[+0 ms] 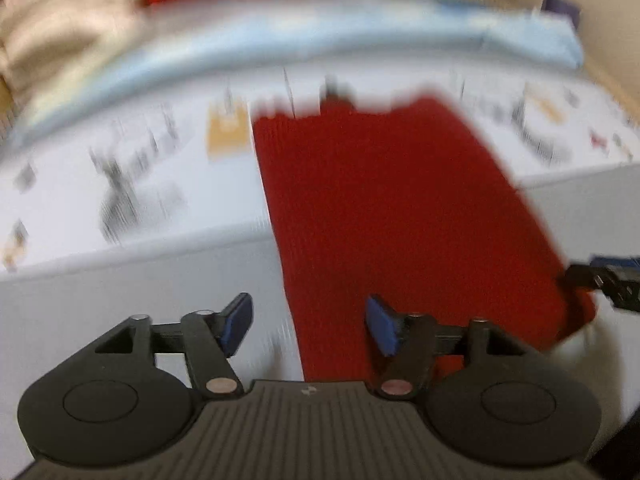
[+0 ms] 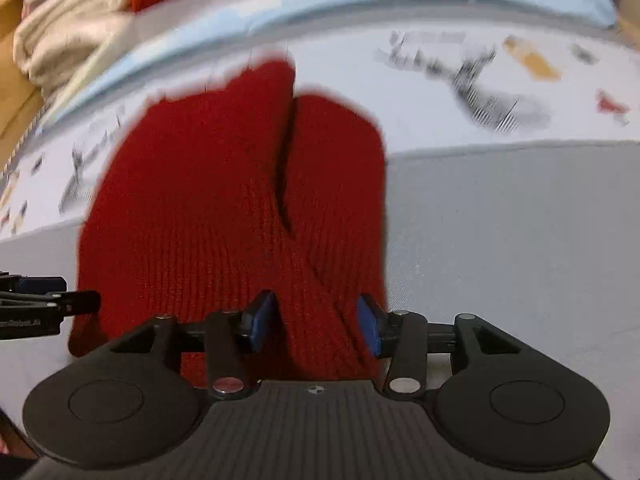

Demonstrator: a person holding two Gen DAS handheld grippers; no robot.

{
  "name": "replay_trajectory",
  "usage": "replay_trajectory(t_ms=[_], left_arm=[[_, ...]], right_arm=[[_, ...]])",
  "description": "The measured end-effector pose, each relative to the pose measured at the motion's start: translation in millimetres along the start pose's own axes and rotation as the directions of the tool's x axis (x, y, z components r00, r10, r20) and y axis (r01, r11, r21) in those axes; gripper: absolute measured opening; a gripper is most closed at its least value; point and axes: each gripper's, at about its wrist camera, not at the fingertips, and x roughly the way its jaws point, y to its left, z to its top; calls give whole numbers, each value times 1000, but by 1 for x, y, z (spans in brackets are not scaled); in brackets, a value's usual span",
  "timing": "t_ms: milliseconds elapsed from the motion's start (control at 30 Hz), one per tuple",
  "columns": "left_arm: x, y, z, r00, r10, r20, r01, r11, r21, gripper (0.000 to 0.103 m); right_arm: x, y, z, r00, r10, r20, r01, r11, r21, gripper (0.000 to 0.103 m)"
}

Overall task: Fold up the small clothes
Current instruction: 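Release the sweater and lift both tools away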

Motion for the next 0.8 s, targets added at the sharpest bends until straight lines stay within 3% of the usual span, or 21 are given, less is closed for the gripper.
replay_trajectory(t_ms=[33,100,167,300,400,467,567,700,800], left_arm=[[-13,0,2,999,11,48,-11,1000,-1,87],[-40,-2,6,991,50,121,-46,998,-35,88],[-72,-4,3,980,85,182,-71,994,-85,88],[-141,-21,-34,941,130,311,-89,986,-142,91],[-177,-39,-65,930,119,347,-77,988,-132,91],[-193,-48,-89,929,123,348,-87,989,-116,91],[-207,-51,-122,939,132,317,-88,985,-148,91],[-206,-53,-152,958,115,263,-51,970,-236,92],[-188,-57,-160,979,101,174,-57,969,-242,92]], right_arm=[[-14,0,-2,999,-2,38,2,1000,-4,48],[-44,0,-8,993,0,116,4,999,-33,52],[-75,1,-21,980,-6,197,18,998,-60,63],[-126,-2,-43,939,-16,342,35,998,-51,77],[-154,-5,-63,910,-18,415,45,997,-55,84],[-168,-3,-80,894,-24,447,59,996,-64,87],[-185,2,-107,891,-8,454,53,995,-86,88],[-197,14,-136,901,-8,433,74,988,-136,93],[-196,22,-146,918,18,396,53,984,-168,94]])
